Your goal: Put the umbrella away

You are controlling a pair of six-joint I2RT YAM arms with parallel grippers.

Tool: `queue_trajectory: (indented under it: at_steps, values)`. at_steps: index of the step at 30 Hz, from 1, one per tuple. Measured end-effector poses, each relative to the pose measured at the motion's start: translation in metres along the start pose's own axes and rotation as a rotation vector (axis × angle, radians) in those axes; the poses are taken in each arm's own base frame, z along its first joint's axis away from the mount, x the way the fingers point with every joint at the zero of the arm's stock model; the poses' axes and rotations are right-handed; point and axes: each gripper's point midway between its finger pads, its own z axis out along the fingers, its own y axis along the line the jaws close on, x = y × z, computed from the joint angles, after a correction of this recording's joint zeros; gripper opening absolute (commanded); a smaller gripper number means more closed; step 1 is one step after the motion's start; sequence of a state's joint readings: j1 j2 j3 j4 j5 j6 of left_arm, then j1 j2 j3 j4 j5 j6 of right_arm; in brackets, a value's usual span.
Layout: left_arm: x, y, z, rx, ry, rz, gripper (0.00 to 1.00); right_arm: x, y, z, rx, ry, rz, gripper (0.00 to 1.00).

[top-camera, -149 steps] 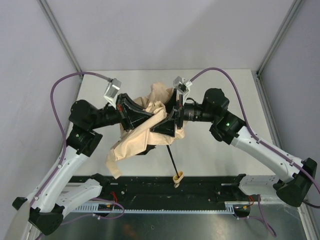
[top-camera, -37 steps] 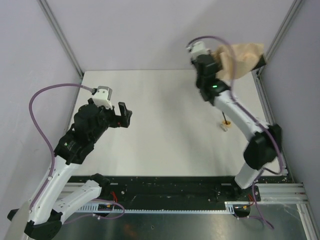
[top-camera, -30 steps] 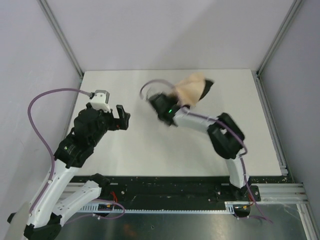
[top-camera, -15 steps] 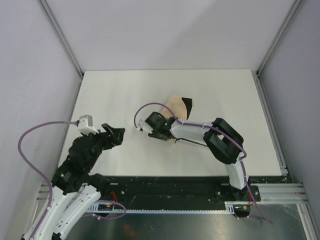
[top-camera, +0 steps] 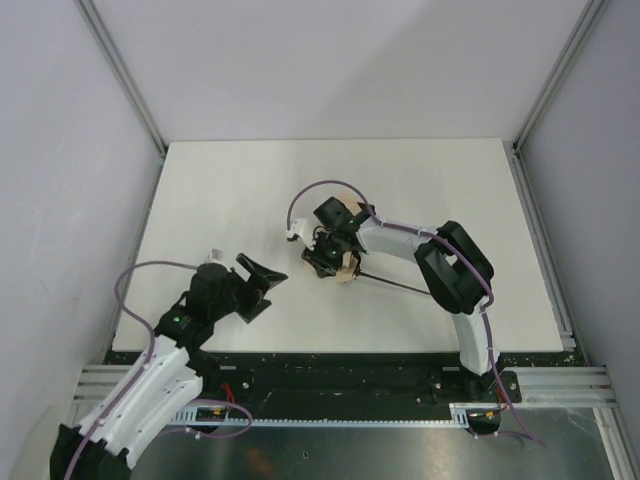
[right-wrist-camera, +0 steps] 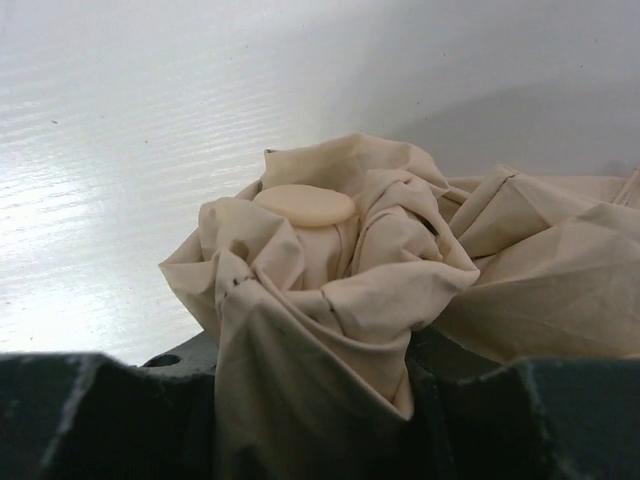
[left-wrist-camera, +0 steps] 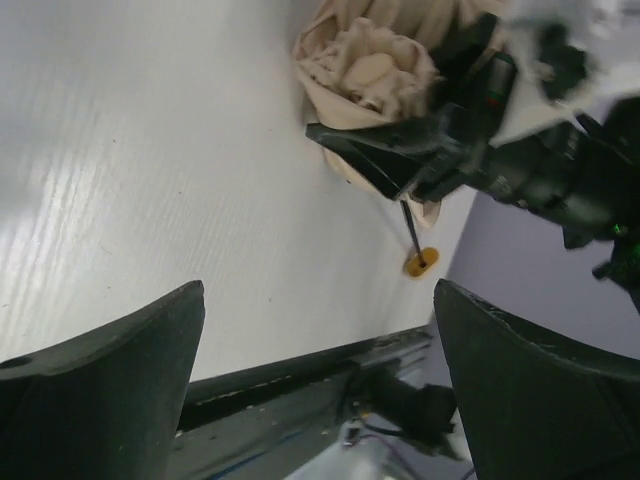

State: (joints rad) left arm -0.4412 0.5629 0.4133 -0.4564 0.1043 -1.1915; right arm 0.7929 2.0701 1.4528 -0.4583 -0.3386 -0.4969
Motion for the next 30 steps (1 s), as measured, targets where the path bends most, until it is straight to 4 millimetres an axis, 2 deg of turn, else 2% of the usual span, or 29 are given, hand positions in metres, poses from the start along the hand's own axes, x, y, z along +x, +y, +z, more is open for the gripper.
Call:
queue_trajectory:
  at_steps: [4,7,10,14,24,30]
  values:
    - [0.006,0.012,0.027,-0.008,0.078,-0.201,0.99,-0.002,0.002,0.001,-0.058,-0.035,0.039,0.0]
    - [0.006,0.005,0.04,0.022,0.113,-0.259,0.99,-0.004,0.006,0.002,-0.09,-0.052,0.061,0.0]
    - [0.005,-0.009,0.05,0.089,0.137,-0.285,0.99,-0.006,0.01,0.004,-0.12,-0.068,0.082,0.0]
    - [0.006,-0.015,0.064,0.122,0.165,-0.309,0.99,-0.008,0.012,0.005,-0.145,-0.085,0.103,0.0]
    - [0.003,-0.007,0.097,0.105,0.169,-0.312,0.98,-0.012,0.011,0.004,-0.163,-0.109,0.12,0.0]
    - [0.001,-0.004,0.108,0.104,0.164,-0.308,0.98,-0.012,0.012,0.004,-0.165,-0.112,0.13,0.0]
